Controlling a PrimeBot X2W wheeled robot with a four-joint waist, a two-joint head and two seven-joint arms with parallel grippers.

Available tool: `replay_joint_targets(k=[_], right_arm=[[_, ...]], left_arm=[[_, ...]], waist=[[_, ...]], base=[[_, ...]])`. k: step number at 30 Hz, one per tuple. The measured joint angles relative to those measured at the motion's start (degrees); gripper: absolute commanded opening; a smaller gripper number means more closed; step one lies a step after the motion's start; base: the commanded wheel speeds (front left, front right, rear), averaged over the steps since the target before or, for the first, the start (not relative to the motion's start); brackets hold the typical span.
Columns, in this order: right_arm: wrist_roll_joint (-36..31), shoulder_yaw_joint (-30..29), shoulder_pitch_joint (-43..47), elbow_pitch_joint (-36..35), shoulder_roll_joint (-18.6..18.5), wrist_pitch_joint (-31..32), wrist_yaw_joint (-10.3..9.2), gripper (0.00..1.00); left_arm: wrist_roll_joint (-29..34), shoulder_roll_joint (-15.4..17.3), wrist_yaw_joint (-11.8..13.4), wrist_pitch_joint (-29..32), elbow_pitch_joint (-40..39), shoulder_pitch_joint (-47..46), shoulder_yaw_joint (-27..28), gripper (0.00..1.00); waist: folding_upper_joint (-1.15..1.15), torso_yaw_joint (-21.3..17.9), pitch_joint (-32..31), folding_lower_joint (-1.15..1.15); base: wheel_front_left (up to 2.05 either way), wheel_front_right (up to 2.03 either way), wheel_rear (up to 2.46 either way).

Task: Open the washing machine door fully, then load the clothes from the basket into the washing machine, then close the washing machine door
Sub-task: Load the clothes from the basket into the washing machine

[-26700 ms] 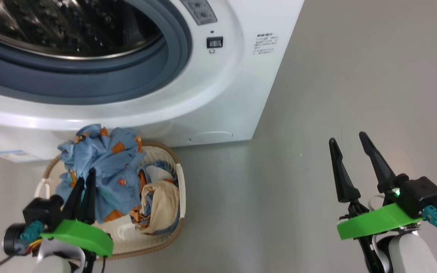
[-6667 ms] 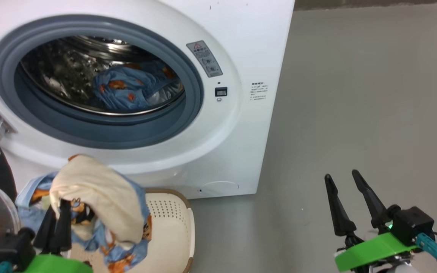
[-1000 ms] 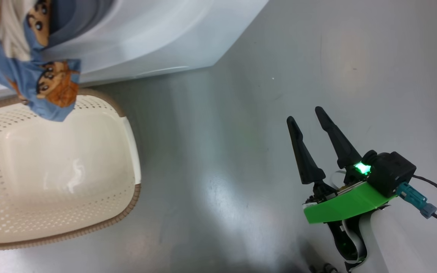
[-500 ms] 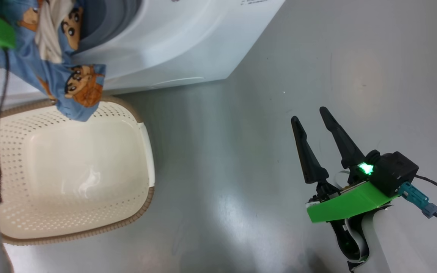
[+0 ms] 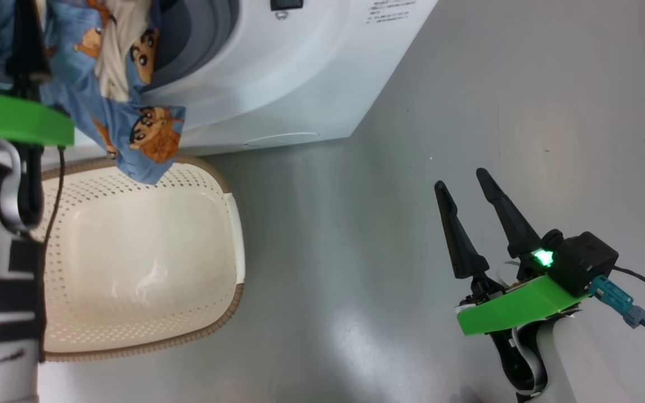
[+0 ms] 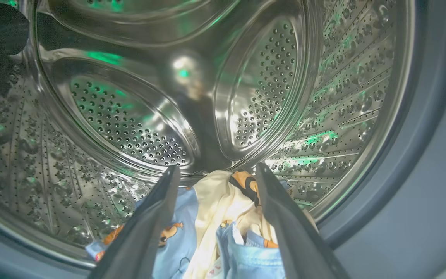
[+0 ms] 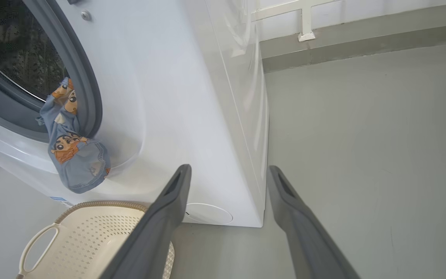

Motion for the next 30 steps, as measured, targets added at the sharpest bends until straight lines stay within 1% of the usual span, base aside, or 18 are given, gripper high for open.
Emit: replay_joint_targets(k=[12, 18, 24, 30], right_arm=[[0.0, -0.2, 0.0, 0.2, 0.0, 0.0, 0.0, 1.0], [0.0, -0.2, 0.1, 0.2, 0.0, 0.0, 0.0, 1.0], [0.0, -0.3, 0.2, 0.2, 0.0, 0.0, 0.0, 1.0], [0.0, -0.5, 1.0, 0.3, 0.0, 0.0, 0.0, 1.0]], left_arm=[[-0.4, -0.4, 1.0, 0.0, -8.1, 9.7, 2.1, 1.0], [-0.4, -1.4, 1.3, 0.0, -10.0, 14.3, 2.5, 1.0], [-0.4, -1.7, 1.5, 0.0, -11.5, 19.0, 4.0, 1.0], [-0.4, -1.9, 1.5, 0.0, -12.4, 21.8, 4.7, 1.0]], waist=[[0.0, 0.5, -1.8, 0.0], [0.0, 0.5, -2.3, 0.0], [0.0, 0.4, -2.7, 0.0], [0.0, 0.6, -3.0, 0.0]], base=[[0.0, 0.0, 0.0], [0.0, 0.0, 0.0], [0.0, 0.0, 0.0], [0.0, 0.0, 0.0]])
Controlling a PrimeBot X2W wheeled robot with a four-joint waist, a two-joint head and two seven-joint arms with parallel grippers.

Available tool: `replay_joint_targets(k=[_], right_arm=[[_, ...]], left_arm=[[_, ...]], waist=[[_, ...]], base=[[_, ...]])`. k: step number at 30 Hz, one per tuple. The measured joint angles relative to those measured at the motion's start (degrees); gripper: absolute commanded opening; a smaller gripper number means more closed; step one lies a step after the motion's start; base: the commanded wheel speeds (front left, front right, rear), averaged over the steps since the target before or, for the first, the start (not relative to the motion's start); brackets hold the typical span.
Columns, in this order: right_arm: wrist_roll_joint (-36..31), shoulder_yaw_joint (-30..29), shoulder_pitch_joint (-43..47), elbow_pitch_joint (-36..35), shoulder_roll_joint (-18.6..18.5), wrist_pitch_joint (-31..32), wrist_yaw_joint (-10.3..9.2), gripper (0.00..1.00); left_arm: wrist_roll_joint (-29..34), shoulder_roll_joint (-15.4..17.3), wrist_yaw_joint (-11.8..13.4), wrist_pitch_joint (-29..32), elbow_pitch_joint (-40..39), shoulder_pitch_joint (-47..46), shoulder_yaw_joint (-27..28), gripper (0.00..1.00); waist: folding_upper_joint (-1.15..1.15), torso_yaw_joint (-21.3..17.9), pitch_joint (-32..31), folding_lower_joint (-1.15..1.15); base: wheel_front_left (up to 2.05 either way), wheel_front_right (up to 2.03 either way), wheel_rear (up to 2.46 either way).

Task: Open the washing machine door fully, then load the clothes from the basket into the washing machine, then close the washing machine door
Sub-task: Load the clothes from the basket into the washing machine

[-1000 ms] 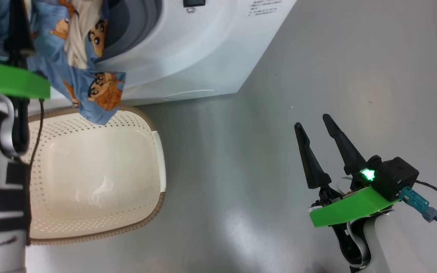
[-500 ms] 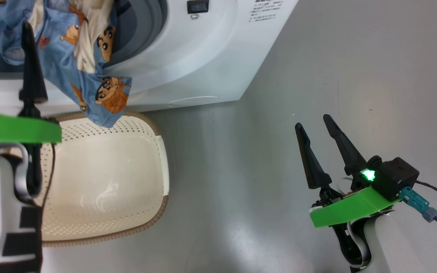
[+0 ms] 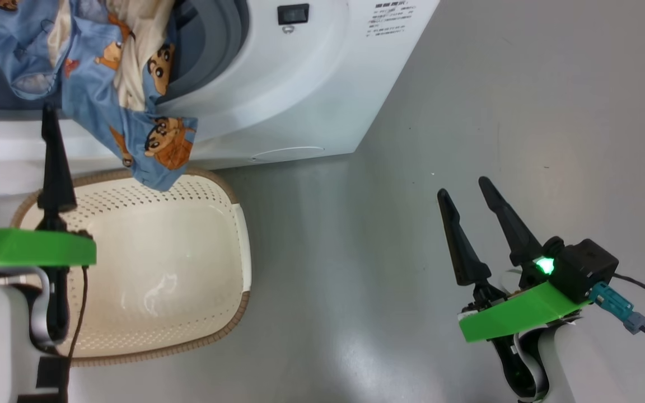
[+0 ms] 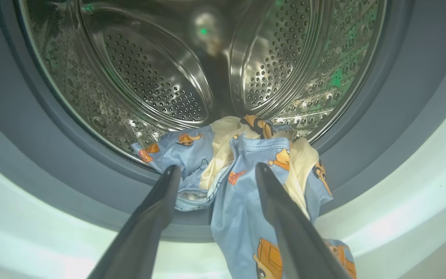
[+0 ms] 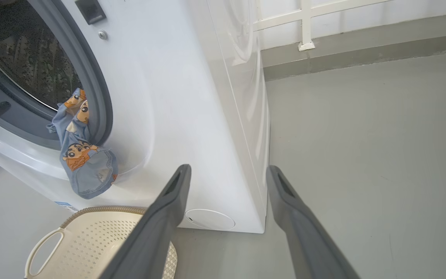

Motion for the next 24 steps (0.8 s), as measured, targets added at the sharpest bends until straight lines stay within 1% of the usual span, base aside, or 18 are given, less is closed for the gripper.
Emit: replay_joint_targets(k=[4, 8, 11, 21, 24], right_arm=[[0.0, 0.0, 0.2, 0.1, 0.0, 0.0, 0.0, 1.0], [0.0, 0.0, 0.2, 0.2, 0.0, 0.0, -0.01, 1.0], [-0.3, 0.1, 0.3, 0.2, 0.0, 0.0, 0.0, 1.0], [-0.4, -0.1, 0.3, 0.2, 0.0, 0.0, 0.0, 1.0], [-0.5, -0.1, 0.3, 0.2, 0.0, 0.0, 0.0, 1.0]], left_arm=[[0.0, -0.5, 0.0, 0.0, -0.7, 2.0, 0.8, 1.0], [0.0, -1.8, 0.1, 0.0, -1.3, 4.3, 1.3, 1.0], [-0.1, -2.4, 0.6, 0.0, -1.9, 6.2, 1.8, 1.0], [0.0, -3.2, 0.6, 0.0, -2.9, 10.1, 3.1, 1.0], [0.0, -3.5, 1.0, 0.0, -3.0, 11.4, 3.3, 1.0]], waist=[[0.0, 0.0, -0.3, 0.0], [0.0, 0.0, -0.6, 0.0], [0.0, 0.0, -0.8, 0.0], [0.0, 0.2, -0.7, 0.0], [0.0, 0.2, -0.8, 0.0]], base=[[0.0, 0.0, 0.0], [0.0, 0.0, 0.0], [0.0, 0.0, 0.0], [0.0, 0.0, 0.0], [0.0, 0.0, 0.0]])
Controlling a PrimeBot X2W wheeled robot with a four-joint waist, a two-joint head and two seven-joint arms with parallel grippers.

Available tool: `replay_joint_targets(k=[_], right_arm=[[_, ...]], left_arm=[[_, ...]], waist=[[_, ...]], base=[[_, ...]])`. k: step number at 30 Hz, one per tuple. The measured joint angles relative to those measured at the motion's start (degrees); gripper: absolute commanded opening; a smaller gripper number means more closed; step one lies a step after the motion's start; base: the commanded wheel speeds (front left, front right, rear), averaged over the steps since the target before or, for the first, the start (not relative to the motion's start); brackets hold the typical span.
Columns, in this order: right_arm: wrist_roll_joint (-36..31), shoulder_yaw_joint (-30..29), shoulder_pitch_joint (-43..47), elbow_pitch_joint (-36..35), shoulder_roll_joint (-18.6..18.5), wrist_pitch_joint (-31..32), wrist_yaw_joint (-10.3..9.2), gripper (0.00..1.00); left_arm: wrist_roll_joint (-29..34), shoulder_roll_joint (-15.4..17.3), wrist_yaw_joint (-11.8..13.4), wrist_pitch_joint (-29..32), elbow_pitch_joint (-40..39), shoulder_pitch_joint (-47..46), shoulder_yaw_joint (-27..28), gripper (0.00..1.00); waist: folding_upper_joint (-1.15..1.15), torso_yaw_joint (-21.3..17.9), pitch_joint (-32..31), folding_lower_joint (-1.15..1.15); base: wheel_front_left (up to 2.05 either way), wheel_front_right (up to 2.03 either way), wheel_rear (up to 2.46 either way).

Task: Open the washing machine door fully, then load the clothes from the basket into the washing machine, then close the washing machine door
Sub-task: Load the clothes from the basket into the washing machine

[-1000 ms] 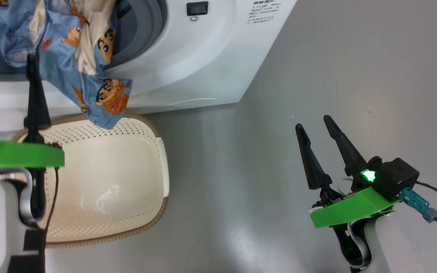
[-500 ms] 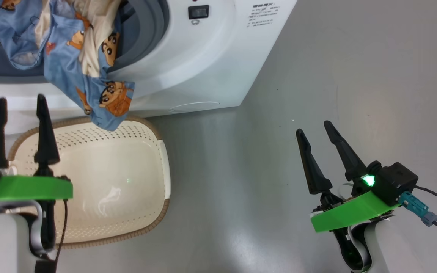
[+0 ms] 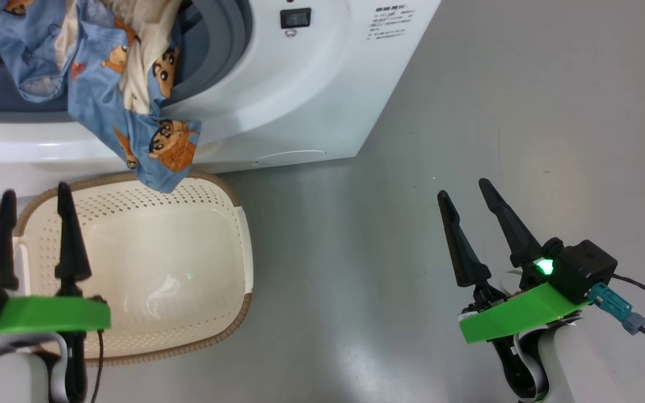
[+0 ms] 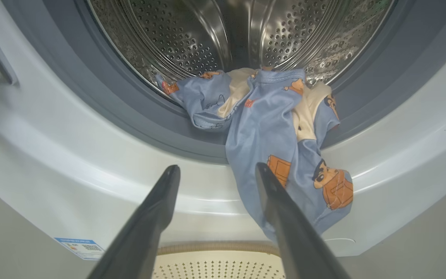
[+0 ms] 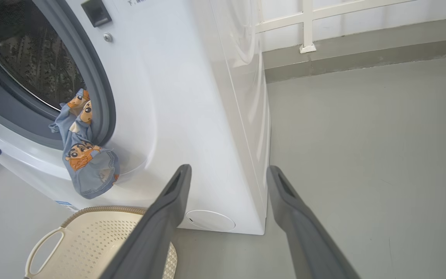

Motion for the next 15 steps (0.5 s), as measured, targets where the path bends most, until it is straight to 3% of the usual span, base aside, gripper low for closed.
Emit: replay_joint_targets(k=[15], right_arm=[[0.0, -0.1, 0.0, 0.3, 0.0, 0.0, -0.01, 1.0]], left_arm=[[0.0, -0.8, 0.1, 0.0, -0.2, 4.2, 1.7, 1.0]], waist=[[0.0, 0.2, -0.4, 0.0]], base=[[0.0, 0.0, 0.0]])
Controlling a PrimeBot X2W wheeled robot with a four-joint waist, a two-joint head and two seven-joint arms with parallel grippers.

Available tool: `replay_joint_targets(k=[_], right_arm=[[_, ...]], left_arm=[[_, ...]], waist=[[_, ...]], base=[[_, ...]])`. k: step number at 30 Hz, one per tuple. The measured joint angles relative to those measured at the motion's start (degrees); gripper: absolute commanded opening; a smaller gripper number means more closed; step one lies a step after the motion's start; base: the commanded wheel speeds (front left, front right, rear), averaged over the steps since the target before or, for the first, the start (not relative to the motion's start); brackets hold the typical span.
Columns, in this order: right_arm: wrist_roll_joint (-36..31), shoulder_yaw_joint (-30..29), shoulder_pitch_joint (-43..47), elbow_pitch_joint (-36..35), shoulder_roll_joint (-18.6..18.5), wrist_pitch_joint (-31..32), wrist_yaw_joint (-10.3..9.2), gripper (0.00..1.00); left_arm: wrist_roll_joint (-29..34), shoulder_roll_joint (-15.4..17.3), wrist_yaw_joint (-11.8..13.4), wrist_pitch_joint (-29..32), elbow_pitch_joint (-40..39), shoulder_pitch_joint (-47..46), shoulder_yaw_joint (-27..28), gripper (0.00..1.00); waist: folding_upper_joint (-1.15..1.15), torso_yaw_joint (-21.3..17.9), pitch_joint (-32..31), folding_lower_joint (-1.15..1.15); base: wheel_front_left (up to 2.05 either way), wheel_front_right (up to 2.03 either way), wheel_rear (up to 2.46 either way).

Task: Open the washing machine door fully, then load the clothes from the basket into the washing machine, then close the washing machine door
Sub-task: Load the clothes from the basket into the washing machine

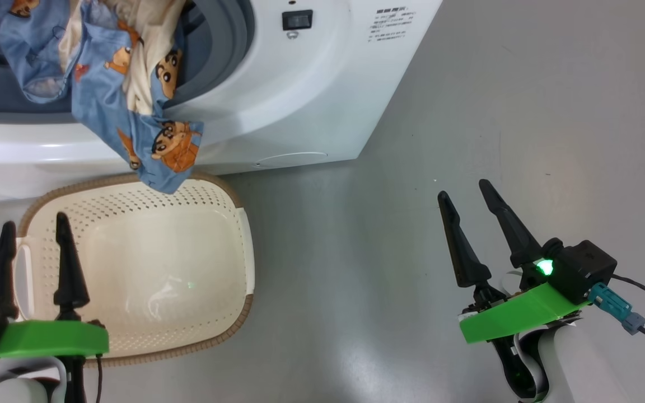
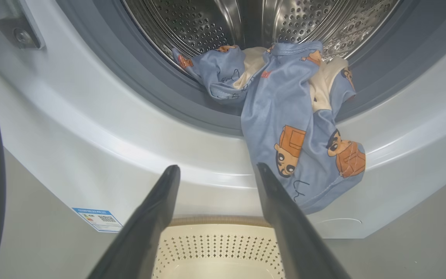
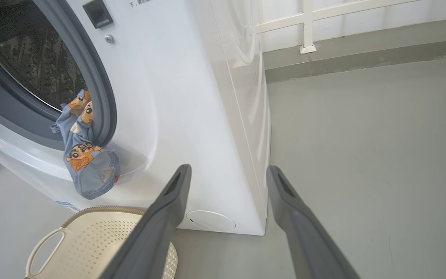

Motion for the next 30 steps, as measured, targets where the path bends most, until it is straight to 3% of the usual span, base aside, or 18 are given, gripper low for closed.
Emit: replay_joint_targets(k=[30], right_arm=[[0.0, 0.2, 0.0, 0.1, 0.0, 0.0, 0.01, 1.0]], left_arm=[[0.9, -0.7, -1.2, 0.0, 1.8, -2.2, -1.7, 1.0]], waist=[[0.0, -0.8, 0.0, 0.0]], base=[[0.0, 0.0, 0.0]])
